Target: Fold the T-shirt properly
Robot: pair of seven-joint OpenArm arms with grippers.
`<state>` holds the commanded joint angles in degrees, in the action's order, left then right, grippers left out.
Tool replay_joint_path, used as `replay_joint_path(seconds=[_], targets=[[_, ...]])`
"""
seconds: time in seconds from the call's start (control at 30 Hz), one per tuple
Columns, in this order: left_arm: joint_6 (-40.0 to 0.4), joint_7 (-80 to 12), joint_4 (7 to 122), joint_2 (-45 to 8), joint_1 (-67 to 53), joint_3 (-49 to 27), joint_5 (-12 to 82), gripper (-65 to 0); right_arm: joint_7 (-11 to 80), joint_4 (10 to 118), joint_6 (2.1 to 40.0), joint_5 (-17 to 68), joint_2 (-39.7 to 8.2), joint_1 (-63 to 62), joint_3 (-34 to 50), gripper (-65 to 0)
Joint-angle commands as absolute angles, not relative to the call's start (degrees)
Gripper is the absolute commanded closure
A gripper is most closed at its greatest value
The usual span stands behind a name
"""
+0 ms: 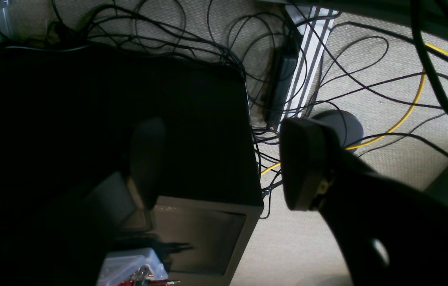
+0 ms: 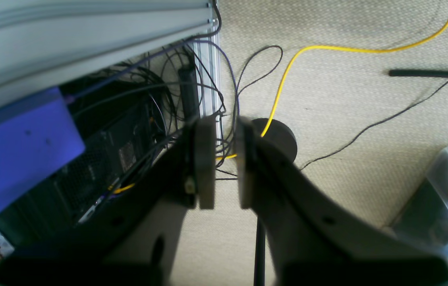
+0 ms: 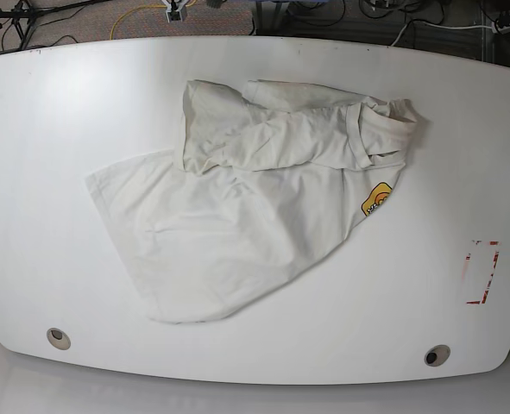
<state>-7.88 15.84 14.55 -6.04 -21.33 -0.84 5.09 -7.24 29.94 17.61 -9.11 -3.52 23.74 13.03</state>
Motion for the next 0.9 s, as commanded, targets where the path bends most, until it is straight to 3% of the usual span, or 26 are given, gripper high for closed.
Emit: replay_joint_path(seconds=[0.4,0.9], targets=[[-8.81,17.93,22.16,-6.56,-26.0,-1.17,5.2,-39.7,-7.15,40.53,17.67,-9.37,-3.1,29.74,13.16,-9.0],[-6.96,18.4,36.03,-6.15,-34.74,-1.18,5.14,-39.6,-7.15,54.99,17.61,-9.36,-1.51,39.48,12.93,-9.1]])
